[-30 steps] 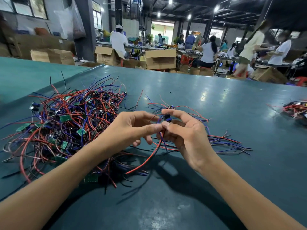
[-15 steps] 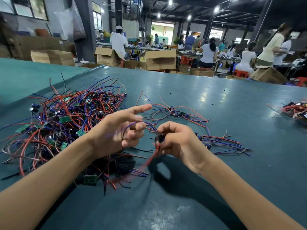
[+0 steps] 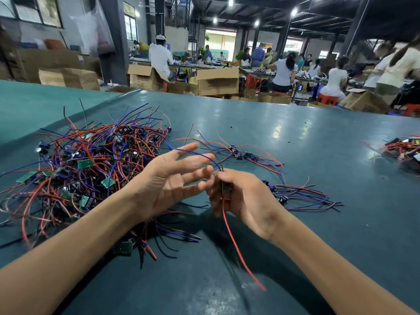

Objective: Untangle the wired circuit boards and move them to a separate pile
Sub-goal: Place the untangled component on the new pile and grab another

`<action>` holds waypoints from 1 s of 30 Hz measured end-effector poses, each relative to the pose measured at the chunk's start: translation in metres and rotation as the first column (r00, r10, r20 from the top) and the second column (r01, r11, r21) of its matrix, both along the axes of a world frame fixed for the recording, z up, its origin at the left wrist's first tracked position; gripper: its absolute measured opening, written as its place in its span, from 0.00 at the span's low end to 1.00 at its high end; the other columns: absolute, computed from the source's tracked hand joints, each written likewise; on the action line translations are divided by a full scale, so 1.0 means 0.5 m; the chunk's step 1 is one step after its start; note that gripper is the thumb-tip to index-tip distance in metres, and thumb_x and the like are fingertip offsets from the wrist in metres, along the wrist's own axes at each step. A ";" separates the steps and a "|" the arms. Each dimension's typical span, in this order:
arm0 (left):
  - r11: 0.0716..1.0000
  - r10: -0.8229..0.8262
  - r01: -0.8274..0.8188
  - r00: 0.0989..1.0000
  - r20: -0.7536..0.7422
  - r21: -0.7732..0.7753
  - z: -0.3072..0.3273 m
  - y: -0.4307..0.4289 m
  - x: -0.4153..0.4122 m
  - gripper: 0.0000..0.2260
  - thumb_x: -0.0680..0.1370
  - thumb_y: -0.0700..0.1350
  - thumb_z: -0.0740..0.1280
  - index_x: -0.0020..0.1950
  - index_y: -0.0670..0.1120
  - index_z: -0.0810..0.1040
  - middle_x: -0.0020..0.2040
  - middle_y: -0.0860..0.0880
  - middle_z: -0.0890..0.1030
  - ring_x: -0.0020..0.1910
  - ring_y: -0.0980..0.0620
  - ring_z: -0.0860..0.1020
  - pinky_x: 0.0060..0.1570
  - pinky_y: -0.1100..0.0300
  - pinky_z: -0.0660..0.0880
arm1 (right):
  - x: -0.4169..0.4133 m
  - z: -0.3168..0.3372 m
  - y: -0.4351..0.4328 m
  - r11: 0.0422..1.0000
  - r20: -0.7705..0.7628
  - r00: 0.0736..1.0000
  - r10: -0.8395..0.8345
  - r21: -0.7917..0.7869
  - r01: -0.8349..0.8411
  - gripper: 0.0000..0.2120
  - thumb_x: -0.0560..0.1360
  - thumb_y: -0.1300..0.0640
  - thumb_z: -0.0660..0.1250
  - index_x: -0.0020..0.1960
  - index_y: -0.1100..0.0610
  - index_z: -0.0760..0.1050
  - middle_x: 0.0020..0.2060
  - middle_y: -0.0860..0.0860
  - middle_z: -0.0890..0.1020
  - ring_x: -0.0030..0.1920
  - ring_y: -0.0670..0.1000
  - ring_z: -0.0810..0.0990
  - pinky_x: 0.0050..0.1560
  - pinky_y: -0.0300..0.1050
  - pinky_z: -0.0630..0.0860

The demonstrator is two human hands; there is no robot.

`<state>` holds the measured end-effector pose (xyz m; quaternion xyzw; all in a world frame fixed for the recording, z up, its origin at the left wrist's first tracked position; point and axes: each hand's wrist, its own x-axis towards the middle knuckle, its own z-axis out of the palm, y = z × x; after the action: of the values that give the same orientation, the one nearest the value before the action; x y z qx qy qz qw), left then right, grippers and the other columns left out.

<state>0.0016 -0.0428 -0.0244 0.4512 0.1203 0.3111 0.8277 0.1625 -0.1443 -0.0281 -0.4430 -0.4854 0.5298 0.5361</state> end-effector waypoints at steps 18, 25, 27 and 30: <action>0.728 0.232 0.041 0.925 -0.302 0.684 -0.010 -0.065 0.027 0.20 0.75 0.52 0.69 0.53 0.34 0.76 0.33 0.45 0.83 0.29 0.50 0.79 0.32 0.63 0.73 | 0.018 0.020 -0.013 0.989 -0.072 0.995 -0.065 0.132 0.074 0.10 0.72 0.56 0.72 0.48 0.63 0.85 0.40 0.62 0.84 0.34 0.59 0.80 0.43 0.54 0.79; 0.821 0.116 0.094 0.938 -0.326 0.563 -0.011 -0.062 0.032 0.10 0.77 0.48 0.70 0.43 0.42 0.81 0.39 0.43 0.85 0.35 0.49 0.82 0.31 0.62 0.74 | 0.038 0.021 -0.010 0.983 0.085 0.983 -0.164 0.096 0.156 0.16 0.71 0.49 0.73 0.49 0.61 0.86 0.35 0.60 0.77 0.31 0.54 0.71 0.33 0.43 0.71; 0.853 0.055 0.127 0.943 -0.330 0.507 -0.011 -0.066 0.032 0.09 0.75 0.50 0.72 0.39 0.46 0.81 0.41 0.42 0.85 0.36 0.50 0.82 0.32 0.62 0.74 | 0.045 0.018 -0.005 0.969 0.105 0.968 -0.229 0.123 0.216 0.15 0.68 0.49 0.74 0.46 0.60 0.86 0.32 0.58 0.74 0.30 0.52 0.68 0.31 0.42 0.68; 0.848 -0.003 0.178 0.943 -0.332 0.498 -0.022 -0.079 0.033 0.10 0.76 0.51 0.72 0.42 0.45 0.83 0.46 0.41 0.85 0.38 0.50 0.81 0.35 0.62 0.74 | 0.059 0.015 0.000 0.942 0.104 0.943 -0.315 0.155 0.297 0.16 0.65 0.49 0.75 0.44 0.61 0.86 0.28 0.55 0.69 0.29 0.51 0.66 0.31 0.43 0.65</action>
<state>0.0180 -0.0824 -0.0353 0.7080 0.1417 0.2149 0.6576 0.1919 -0.1444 -0.0205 -0.5081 -0.4788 0.3761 0.6091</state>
